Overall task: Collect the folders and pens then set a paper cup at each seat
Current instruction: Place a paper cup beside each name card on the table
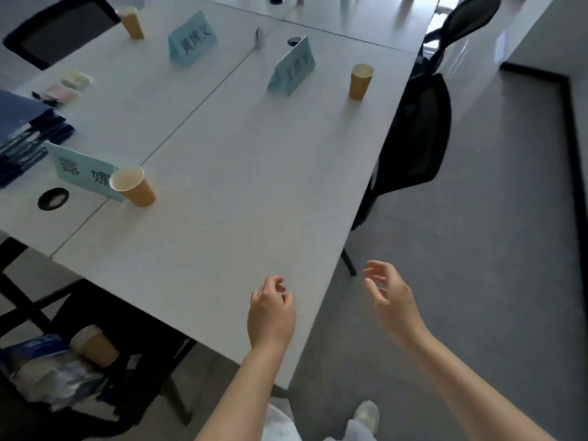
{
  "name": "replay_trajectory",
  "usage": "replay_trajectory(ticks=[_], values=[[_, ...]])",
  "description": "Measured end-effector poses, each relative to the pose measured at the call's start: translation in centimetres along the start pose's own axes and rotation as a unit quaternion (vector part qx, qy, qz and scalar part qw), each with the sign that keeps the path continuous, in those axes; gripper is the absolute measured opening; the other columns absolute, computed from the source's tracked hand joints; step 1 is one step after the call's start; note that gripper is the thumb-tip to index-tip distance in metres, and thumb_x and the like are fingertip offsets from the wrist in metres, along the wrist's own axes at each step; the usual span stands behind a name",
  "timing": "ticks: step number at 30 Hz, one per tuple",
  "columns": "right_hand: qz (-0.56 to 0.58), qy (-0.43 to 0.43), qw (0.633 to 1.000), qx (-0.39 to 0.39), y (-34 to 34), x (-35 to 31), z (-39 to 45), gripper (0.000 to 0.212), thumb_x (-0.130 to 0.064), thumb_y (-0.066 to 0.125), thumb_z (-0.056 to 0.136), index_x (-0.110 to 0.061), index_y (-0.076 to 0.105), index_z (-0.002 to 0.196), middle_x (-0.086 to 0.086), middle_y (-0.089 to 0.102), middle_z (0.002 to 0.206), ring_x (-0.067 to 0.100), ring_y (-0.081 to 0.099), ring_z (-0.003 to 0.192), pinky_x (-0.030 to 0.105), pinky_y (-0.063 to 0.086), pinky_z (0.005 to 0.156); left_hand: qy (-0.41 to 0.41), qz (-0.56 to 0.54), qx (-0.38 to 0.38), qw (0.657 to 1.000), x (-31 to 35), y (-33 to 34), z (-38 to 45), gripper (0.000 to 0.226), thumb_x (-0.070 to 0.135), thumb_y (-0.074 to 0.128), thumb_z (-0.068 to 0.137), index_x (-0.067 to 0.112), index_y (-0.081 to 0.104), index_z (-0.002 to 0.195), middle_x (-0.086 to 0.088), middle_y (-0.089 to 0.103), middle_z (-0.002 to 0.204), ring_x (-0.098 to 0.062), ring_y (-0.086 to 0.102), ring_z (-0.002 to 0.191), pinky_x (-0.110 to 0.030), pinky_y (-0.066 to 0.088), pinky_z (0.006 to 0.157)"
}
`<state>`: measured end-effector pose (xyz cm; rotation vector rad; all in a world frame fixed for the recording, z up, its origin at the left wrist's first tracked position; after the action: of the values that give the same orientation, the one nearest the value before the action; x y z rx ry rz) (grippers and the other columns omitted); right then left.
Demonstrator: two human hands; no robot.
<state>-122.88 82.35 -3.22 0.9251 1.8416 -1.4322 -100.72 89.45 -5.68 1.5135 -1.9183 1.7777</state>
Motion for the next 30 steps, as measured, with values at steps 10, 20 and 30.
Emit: replay_trajectory(ticks=[10,20,30], values=[[0.015,-0.002,0.999,0.037,-17.9,7.5,3.1,0.024,-0.008,0.057,0.093,-0.023,0.053,0.112,-0.002,0.064,0.101,0.015,0.061,0.098,0.031,0.05,0.085,0.026,-0.019,-0.017,0.999,13.5,13.6,-6.5,0.026,0.016,0.055,0.092,0.018,0.061,0.117,0.001,0.069,0.1,-0.023,0.061,0.099,-0.034,0.047,0.082],[-0.001,-0.025,1.0,0.0,-22.3,6.0,15.0,0.023,-0.011,0.053,0.094,-0.018,0.057,0.116,-0.003,0.064,0.102,0.012,0.06,0.097,0.025,0.048,0.085,0.001,-0.024,0.021,0.999,21.3,16.4,1.9,0.026,0.019,0.049,0.096,0.019,0.059,0.121,0.003,0.065,0.094,-0.019,0.06,0.088,-0.035,0.052,0.075],[-0.04,-0.075,0.992,-0.089,-20.4,-1.7,34.4,0.028,-0.012,0.051,0.095,-0.014,0.053,0.123,-0.006,0.065,0.099,0.011,0.06,0.095,0.015,0.043,0.08,-0.088,-0.033,0.079,0.992,27.3,15.9,20.1,0.027,0.016,0.049,0.093,0.016,0.061,0.117,-0.007,0.069,0.111,-0.03,0.061,0.104,-0.033,0.046,0.081]])
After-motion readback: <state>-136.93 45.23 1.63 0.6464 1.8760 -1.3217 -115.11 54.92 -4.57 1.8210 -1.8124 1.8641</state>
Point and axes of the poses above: each hand's wrist, its own z-axis towards the middle knuckle, its own y-axis out of the palm, x = y × z, the point moved 6 cm from there along z, towards the middle knuckle
